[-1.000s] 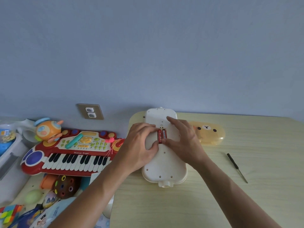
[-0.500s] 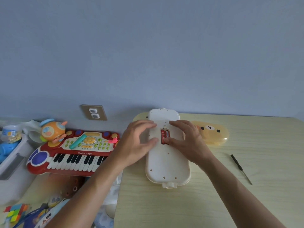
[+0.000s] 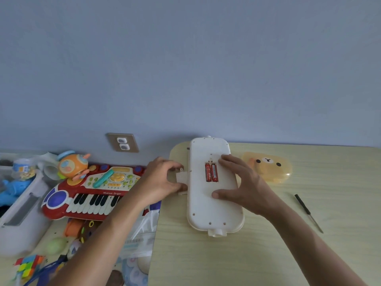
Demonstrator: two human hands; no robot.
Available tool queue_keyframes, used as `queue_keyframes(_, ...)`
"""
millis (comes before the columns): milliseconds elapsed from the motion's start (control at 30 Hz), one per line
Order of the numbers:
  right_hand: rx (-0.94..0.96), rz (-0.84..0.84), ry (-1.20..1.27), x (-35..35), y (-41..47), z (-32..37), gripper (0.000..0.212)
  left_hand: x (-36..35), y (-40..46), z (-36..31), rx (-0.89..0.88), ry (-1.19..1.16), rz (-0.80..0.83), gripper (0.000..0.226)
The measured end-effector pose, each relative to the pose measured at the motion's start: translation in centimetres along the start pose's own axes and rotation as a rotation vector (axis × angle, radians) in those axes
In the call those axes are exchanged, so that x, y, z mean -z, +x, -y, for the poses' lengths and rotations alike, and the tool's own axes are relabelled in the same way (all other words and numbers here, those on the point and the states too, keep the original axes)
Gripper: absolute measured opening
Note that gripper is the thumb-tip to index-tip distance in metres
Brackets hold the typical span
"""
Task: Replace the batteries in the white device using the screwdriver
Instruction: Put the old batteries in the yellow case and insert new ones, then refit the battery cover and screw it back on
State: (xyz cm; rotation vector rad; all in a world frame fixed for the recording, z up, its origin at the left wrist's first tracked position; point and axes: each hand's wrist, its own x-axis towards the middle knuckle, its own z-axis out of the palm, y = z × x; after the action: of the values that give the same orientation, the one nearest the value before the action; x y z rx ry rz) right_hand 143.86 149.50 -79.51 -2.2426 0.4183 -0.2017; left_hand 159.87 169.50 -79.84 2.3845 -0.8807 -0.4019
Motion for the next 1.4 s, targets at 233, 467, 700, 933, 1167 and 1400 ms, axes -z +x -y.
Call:
queue_keyframes(233, -0.011, 0.009, 0.06, -0.1, -0.1, -0.3, 0.096, 1.0, -0.2, -0.4, 0.031, -0.236, -0.183, 0.025)
queue_keyframes(467, 0.003, 0.002, 0.035, -0.1, -0.1, -0.3, 0.097, -0.8, 1.0, -6.1, -0.171, -0.508, -0.095, 0.028)
queue_keyframes(700, 0.036, 0.031, 0.046, 0.1, -0.1, 0.0, 0.092, -2.4, 1.8, -7.0, -0.17, -0.374, -0.106, 0.027)
queue_keyframes(933, 0.009, 0.022, 0.017, 0.0, 0.0, -0.5, 0.097, -2.6, 2.1, -6.0, -0.158, -0.358, -0.106, 0.028)
queue_keyframes(1167, 0.013, 0.023, -0.007, 0.1, 0.0, -0.3, 0.095, -2.3, 2.4, -6.4, -0.124, -0.321, -0.085, 0.029)
queue_keyframes(1400, 0.007, 0.029, 0.0, 0.1, -0.1, -0.3, 0.096, -2.0, 2.3, -6.6, -0.114, -0.299, -0.09, 0.033)
